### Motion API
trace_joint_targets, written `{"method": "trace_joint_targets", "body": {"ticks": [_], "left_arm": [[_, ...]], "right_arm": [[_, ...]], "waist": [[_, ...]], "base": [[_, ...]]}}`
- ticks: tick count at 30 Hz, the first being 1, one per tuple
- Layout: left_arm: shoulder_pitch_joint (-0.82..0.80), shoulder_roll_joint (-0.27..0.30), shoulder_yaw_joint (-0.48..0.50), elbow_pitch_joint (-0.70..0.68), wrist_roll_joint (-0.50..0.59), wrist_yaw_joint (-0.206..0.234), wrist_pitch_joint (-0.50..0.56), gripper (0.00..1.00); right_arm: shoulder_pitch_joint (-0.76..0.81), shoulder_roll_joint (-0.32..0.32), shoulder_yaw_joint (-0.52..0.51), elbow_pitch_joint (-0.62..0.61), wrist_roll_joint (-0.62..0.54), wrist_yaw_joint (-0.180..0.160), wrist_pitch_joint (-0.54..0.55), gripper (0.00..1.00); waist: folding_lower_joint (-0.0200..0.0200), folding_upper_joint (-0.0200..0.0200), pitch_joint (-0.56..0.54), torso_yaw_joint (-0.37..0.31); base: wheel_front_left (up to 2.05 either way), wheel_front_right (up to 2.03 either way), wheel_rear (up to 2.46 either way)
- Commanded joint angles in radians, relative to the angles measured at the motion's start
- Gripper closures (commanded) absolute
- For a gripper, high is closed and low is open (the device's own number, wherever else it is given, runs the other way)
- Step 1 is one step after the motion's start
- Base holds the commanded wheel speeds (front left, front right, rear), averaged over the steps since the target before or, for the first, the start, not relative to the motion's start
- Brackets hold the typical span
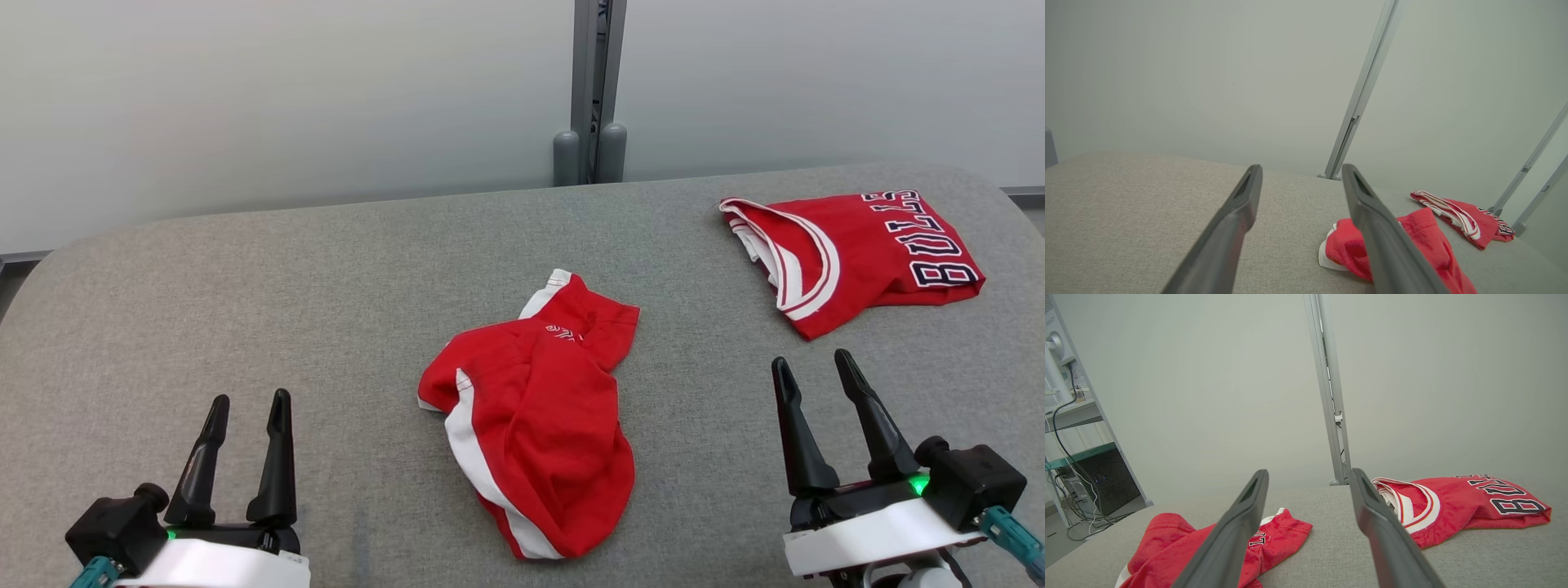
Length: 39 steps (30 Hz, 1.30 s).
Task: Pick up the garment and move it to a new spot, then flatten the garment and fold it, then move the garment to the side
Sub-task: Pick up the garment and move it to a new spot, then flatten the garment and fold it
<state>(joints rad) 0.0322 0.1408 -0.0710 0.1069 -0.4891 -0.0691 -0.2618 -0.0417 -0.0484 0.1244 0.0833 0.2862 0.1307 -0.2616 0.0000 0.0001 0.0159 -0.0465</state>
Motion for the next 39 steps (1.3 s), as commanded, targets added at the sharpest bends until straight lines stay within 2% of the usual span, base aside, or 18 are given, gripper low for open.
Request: {"method": "trace_joint_targets", "body": {"ticks": [1, 8, 11, 15, 26, 31, 38, 39], "left_arm": [[-0.017, 0.000, 0.008, 0.003, 0.010, -0.005, -0.004, 0.00], [-0.017, -0.023, 0.030, 0.018, 0.035, -0.027, -0.004, 0.00], [-0.021, -0.032, 0.030, 0.025, 0.048, -0.033, -0.004, 0.00], [-0.030, -0.042, 0.013, 0.038, 0.050, -0.044, -0.004, 0.00], [-0.038, -0.065, 0.006, 0.080, 0.054, -0.054, -0.003, 0.00], [-0.028, -0.073, 0.005, 0.091, 0.055, -0.056, -0.003, 0.00], [-0.025, -0.079, 0.015, 0.098, 0.057, -0.059, -0.003, 0.00], [-0.025, -0.079, 0.015, 0.098, 0.057, -0.059, -0.003, 0.00]], "right_arm": [[-0.007, -0.004, -0.001, 0.004, -0.005, 0.000, -0.005, 0.00], [-0.022, -0.004, 0.029, 0.009, -0.002, 0.000, -0.005, 0.00], [-0.067, -0.017, 0.089, 0.025, 0.001, 0.000, -0.005, 0.00], [-0.170, -0.048, 0.212, 0.115, 0.037, 0.000, 0.019, 0.00], [-0.477, -0.109, 0.523, 0.325, 0.173, 0.000, 0.367, 0.00], [-0.560, -0.120, 0.578, 0.398, 0.230, 0.000, 0.523, 0.00], [-0.632, -0.103, 0.570, 0.488, 0.235, 0.000, 0.709, 0.00], [-0.632, -0.103, 0.570, 0.488, 0.235, 0.000, 0.709, 0.00]], "waist": [[0.0000, -0.0001, -0.001, 0.001], [0.0000, -0.0001, -0.006, 0.007], [0.0000, -0.0001, -0.005, 0.014], [0.0000, -0.0001, -0.007, 0.063], [0.0000, -0.0001, -0.021, 0.235], [0.0000, -0.0001, -0.032, 0.272], [0.0000, -0.0001, -0.036, 0.282], [0.0000, -0.0001, -0.036, 0.282]], "base": [[0.00, 0.00, 0.00], [0.00, 0.00, 0.00], [0.00, 0.00, 0.00], [0.00, 0.00, 0.00], [0.00, 0.00, 0.00], [0.00, 0.00, 0.00], [0.00, 0.00, 0.00], [0.00, 0.00, 0.00]]}}
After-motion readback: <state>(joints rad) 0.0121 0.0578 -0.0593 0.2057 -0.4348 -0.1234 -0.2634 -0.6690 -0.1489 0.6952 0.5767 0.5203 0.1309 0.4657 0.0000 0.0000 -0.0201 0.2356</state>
